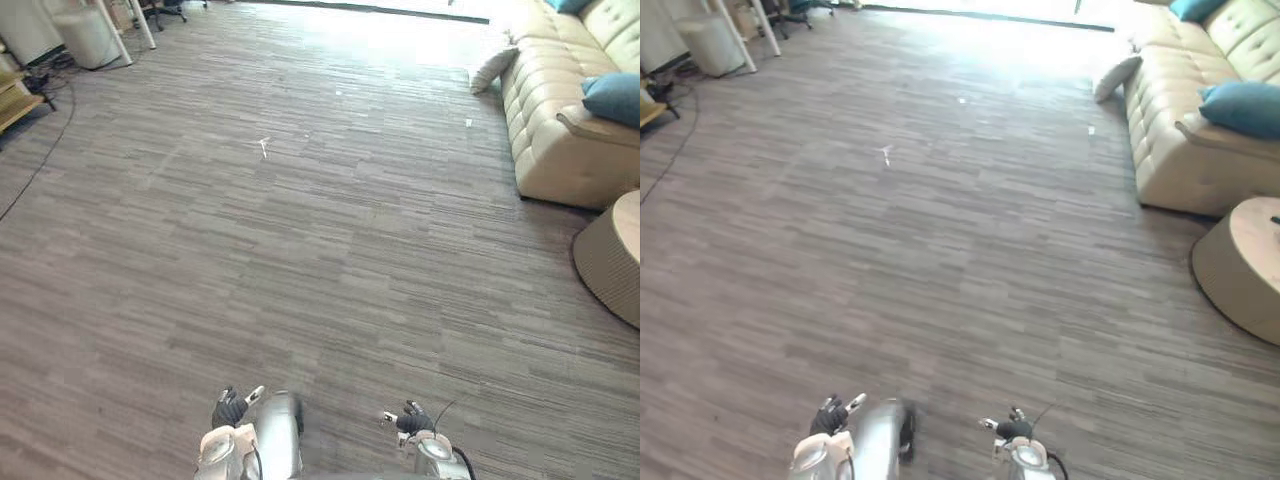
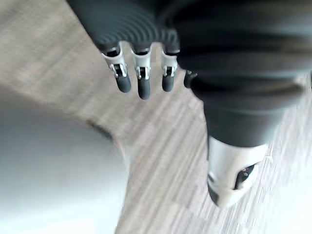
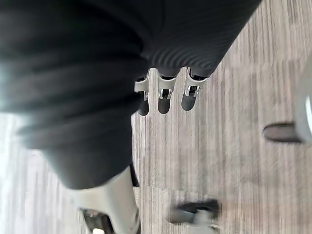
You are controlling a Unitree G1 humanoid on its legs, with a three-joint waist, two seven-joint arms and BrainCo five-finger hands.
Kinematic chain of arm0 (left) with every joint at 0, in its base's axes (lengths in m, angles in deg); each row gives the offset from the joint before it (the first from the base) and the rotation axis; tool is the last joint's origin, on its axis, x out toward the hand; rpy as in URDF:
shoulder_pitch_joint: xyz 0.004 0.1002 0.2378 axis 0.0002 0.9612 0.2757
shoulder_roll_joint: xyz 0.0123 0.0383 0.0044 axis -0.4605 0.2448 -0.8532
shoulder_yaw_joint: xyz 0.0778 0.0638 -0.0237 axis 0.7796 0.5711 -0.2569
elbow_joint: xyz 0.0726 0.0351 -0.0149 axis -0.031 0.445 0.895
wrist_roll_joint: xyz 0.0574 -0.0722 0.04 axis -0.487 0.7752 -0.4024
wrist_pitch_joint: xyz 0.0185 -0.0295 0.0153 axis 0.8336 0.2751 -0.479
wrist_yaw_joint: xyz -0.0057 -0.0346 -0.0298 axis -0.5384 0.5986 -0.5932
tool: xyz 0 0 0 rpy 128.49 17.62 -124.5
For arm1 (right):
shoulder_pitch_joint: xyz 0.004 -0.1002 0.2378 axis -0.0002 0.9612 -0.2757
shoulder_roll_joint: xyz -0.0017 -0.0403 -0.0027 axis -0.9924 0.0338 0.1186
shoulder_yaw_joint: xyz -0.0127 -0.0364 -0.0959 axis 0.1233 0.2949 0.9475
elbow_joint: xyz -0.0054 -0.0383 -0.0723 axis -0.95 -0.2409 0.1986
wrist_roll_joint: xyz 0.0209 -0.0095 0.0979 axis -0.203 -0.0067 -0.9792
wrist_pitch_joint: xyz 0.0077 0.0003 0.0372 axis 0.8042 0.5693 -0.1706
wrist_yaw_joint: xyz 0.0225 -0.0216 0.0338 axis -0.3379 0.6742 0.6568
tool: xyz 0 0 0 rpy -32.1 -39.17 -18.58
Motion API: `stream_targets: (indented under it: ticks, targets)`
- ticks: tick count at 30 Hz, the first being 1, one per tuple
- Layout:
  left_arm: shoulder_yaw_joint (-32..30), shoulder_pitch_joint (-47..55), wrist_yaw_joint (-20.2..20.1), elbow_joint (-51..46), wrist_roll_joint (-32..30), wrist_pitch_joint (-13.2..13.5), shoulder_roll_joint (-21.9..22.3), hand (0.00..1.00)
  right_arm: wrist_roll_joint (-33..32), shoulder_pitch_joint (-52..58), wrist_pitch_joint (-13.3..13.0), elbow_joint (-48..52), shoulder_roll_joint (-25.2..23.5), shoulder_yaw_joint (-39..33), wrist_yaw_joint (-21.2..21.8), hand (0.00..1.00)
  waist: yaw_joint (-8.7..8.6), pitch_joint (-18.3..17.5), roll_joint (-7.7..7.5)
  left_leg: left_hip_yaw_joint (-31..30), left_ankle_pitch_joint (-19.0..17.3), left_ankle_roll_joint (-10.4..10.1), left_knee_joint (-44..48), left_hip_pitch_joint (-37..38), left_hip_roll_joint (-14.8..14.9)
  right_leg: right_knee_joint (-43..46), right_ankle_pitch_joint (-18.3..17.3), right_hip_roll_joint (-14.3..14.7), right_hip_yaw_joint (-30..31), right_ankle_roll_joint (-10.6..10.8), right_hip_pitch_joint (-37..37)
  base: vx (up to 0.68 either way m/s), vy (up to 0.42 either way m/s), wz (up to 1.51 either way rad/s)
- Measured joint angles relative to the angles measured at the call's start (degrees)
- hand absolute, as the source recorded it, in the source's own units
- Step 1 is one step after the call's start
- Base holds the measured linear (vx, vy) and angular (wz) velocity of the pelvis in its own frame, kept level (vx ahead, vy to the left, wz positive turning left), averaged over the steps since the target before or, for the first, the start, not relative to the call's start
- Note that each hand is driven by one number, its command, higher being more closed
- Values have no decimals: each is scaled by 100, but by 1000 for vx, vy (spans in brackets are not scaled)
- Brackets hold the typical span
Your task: Pick up cushions and gather them together orderly.
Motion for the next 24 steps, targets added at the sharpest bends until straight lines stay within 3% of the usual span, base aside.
stream_targets:
  ticks: [1, 2, 4, 5, 6, 7, 9, 11, 12, 13, 15, 17, 18, 19, 20, 21, 22, 23, 24]
  targets:
    - [-19, -10, 0, -6, -12, 2, -34, 0, 3, 62, -5, 16, 0, -22, -6, 0, -17, -67, -147, 140, -197, 128, 136, 1, -24, 266, 54, -176, 51, 85, -121, 747, 303, -65]
    - [-57, -14, 3, 5, -11, 9, -64, 0, 9, 116, -8, 100, 5, -38, -32, 0, 8, -99, -255, 304, -504, 266, 422, 84, -41, 1065, 199, -324, 216, 330, -425, 719, 327, -55]
    - [-58, -60, 47, 102, -15, -16, -158, 0, 43, 185, -5, 157, 15, -61, -8, 0, -6, -7, -385, 487, -1014, 350, 524, 657, -183, 3238, 820, -552, 507, 771, -1172, 660, 323, -42]
    - [-40, -101, 51, 206, -29, -63, -211, 0, 98, 224, -23, 157, 38, -91, 9, 0, -76, -7, -399, 488, -1222, 371, 523, 968, -278, 4403, 1027, -652, 494, 920, -1600, 602, 263, -1]
    - [-34, -96, 61, 404, -86, -105, -246, 0, 136, 276, -62, 259, 44, -81, 32, 0, -213, 14, -333, 438, -1466, 410, 415, 1562, -362, 5423, 990, -745, 277, 935, -2033, 606, 241, 11]
    - [-25, -84, 72, 491, -109, -115, -242, 0, 136, 299, -86, 348, 49, -74, 38, 0, -272, 38, -231, 413, -1575, 430, 295, 1869, -356, 5629, 913, -771, 68, 857, -2249, 595, 198, 11]
    - [20, -92, 82, 564, -117, -121, -238, 0, 134, 341, -168, 454, 62, -88, 72, 0, -284, -6, -187, 350, -1822, 474, -150, 2502, -322, 5528, 704, -780, -457, 613, -2863, 575, 139, 8]
    - [74, -91, 79, 646, -126, -133, -261, 0, 128, 371, -199, 652, 59, -284, 78, 0, -323, -5, -181, 185, -2023, 424, -514, 3070, -311, 4716, 576, -737, -1097, 574, -3586, 547, 45, 28]
    - [144, -93, 77, 733, -144, -141, -294, 0, 124, 355, -222, 733, 63, -420, 77, 0, -409, 4, -163, 114, -2138, 400, -657, 3318, -277, 3821, 647, -664, -1425, 559, -3841, 614, -6, 47]
    - [193, -91, 79, 780, -223, -160, -304, 0, 125, 344, -217, 767, 80, -476, 76, 0, -475, 8, -145, 38, -2223, 356, -849, 3610, -259, 2696, 862, -585, -1736, 494, -3922, 635, -22, 50]
    - [244, -60, 59, 843, -310, -175, -287, 0, 126, 334, -214, 831, 102, -486, 79, 0, -573, -14, -90, -61, -2385, 234, -1260, 4193, -247, 1347, 1316, -390, -1874, 359, -4058, 836, -93, 53]
    - [285, 31, 34, 875, -385, -177, -183, 0, 138, 319, -207, 894, 154, -461, 83, 0, -680, -98, 77, -248, -2414, 256, -1310, 4541, -138, 1647, 1795, -255, -1761, -192, -4116, 866, -128, 65]
    - [402, -29, 11, 961, -467, -177, -75, 0, 140, 302, -188, 862, 265, -474, 93, 0, -681, -211, 339, -503, -2391, 245, -672, 4360, 138, 2029, 1706, -139, -1832, -388, -4136, 740, -113, 41]
    - [395, -21, 1, 968, -468, -181, -22, 0, 139, 278, -183, 854, 321, -482, 106, 0, -659, -264, 429, -616, -2326, 213, -214, 4189, 249, 2155, 1506, -78, -1913, -400, -4093, 1091, -188, 17]
    - [320, -46, -12, 943, -471, -181, 40, 0, 134, 216, -154, 857, 373, -463, 124, 0, -648, -215, 594, -865, -1613, 25, 1322, 3596, 285, 2376, 1017, 24, -1910, -378, -3903, 862, -155, -14]
    - [212, -80, -13, 938, -463, -189, 103, 0, 123, 192, -152, 856, 420, -429, 129, 0, -645, -148, 721, -931, -529, -224, 2431, 3114, 326, 2253, 834, 146, -1825, -372, -3590, 1022, -156, -27]
    - [128, -44, -8, 927, -464, -188, 138, 0, 122, 165, -151, 839, 434, -422, 124, 0, -603, -115, 801, -880, -349, -365, 3012, 2850, 443, 2120, 760, 246, -1774, -393, -3356, 831, -67, -43]
    - [-11, -50, -12, 851, -450, -187, 159, 0, 96, 133, -105, 732, 376, -385, 124, 0, -576, -36, 808, -588, -548, -305, 3992, 2366, 699, 1788, 633, 432, -1626, -396, -2743, 831, -30, -44]
    - [-112, -34, -3, 684, -443, -182, 136, 0, -9, 79, -78, 577, 246, -263, 123, 0, -526, 71, 643, -315, -817, -215, 4466, 1942, 762, 1402, 528, 456, -1452, -365, -2076, 825, -39, -41]
